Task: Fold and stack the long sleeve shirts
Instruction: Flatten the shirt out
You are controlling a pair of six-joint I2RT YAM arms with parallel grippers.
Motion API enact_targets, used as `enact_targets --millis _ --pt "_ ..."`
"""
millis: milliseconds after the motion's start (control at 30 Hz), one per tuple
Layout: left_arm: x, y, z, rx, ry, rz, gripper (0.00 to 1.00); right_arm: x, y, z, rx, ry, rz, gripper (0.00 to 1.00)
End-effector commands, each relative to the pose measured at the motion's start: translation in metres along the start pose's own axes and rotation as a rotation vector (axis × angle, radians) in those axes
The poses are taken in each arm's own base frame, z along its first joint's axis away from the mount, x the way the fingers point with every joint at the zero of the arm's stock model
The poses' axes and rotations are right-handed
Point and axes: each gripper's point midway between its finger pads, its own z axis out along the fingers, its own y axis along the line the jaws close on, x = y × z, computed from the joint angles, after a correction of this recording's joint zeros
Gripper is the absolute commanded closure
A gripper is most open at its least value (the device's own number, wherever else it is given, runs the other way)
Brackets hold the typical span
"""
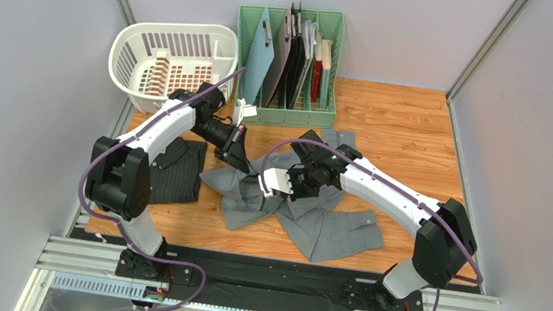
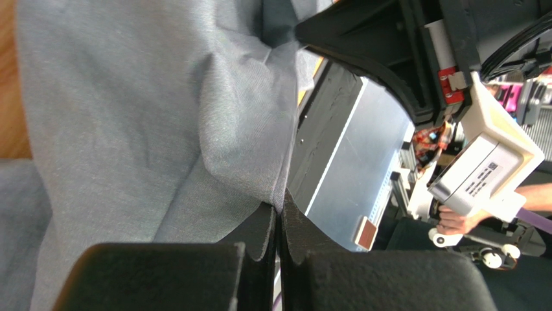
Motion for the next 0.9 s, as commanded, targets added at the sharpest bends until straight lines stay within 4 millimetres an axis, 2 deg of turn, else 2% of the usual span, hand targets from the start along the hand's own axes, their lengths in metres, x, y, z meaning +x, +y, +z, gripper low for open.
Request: enact_targets --millis 0,67,167,200,267,300,367,433,467,500,633,667,700,733,767,800,833,867 --pt "-0.009 -0.007 -0.010 0.022 -0.052 0.018 1.00 0.006 0.003 -0.035 0.056 0.058 -0.119 1.00" --pt "-0.012 -0.005 -0.013 0.019 -0.063 0.013 1.00 0.011 0.006 -0.055 0.099 0.092 -0.164 1.00" --pt "-0.018 -0.001 -0.022 0.012 -0.090 0.001 1.00 0.028 0.015 -0.075 0.127 0.165 -0.187 1.00" --pt "-0.020 0.001 -0.025 0.013 -0.098 -0.006 1.00 0.031 0.017 -0.089 0.162 0.178 -0.201 1.00" --pt "-0.027 0.005 -0.035 0.007 -0.134 -0.017 1.00 0.051 0.028 -0.104 0.174 0.262 -0.201 1.00" --pt "-0.029 0.006 -0.039 0.010 -0.144 -0.025 1.00 0.058 0.029 -0.122 0.224 0.282 -0.209 1.00" --pt "-0.040 0.008 -0.052 -0.006 -0.183 -0.014 1.00 0.082 0.035 -0.139 0.258 0.371 -0.205 1.00" --pt "-0.048 0.007 -0.061 -0.025 -0.206 0.008 1.00 0.107 0.032 -0.168 0.348 0.441 -0.182 1.00" --pt "-0.050 0.006 -0.063 -0.035 -0.210 0.029 1.00 0.113 0.026 -0.180 0.404 0.455 -0.169 1.00" --pt "-0.049 0.004 -0.065 -0.038 -0.206 0.036 1.00 0.131 0.023 -0.195 0.451 0.492 -0.111 1.00" --pt "-0.047 0.001 -0.068 -0.042 -0.189 0.081 1.00 0.149 -0.013 -0.245 0.705 0.505 -0.033 1.00" --pt "-0.044 0.001 -0.068 -0.042 -0.176 0.074 1.00 0.147 -0.032 -0.261 0.817 0.490 -0.021 1.00" --pt "-0.041 0.000 -0.068 -0.041 -0.170 0.077 1.00 0.154 -0.042 -0.274 0.885 0.484 0.012 1.00" --pt "-0.039 0.001 -0.067 -0.041 -0.163 0.091 1.00 0.151 -0.061 -0.295 1.000 0.478 0.009 1.00" --pt "-0.036 -0.001 -0.068 -0.044 -0.156 0.094 1.00 0.155 -0.073 -0.299 1.050 0.459 0.047 1.00" --pt "-0.034 -0.003 -0.068 -0.046 -0.153 0.105 1.00 0.158 -0.082 -0.316 1.129 0.457 0.071 1.00" --pt "-0.033 -0.004 -0.068 -0.052 -0.149 0.124 1.00 0.153 -0.099 -0.343 1.259 0.427 0.076 1.00" --pt "-0.033 -0.009 -0.068 -0.059 -0.148 0.152 1.00 0.159 -0.111 -0.337 1.284 0.364 0.168 1.00"
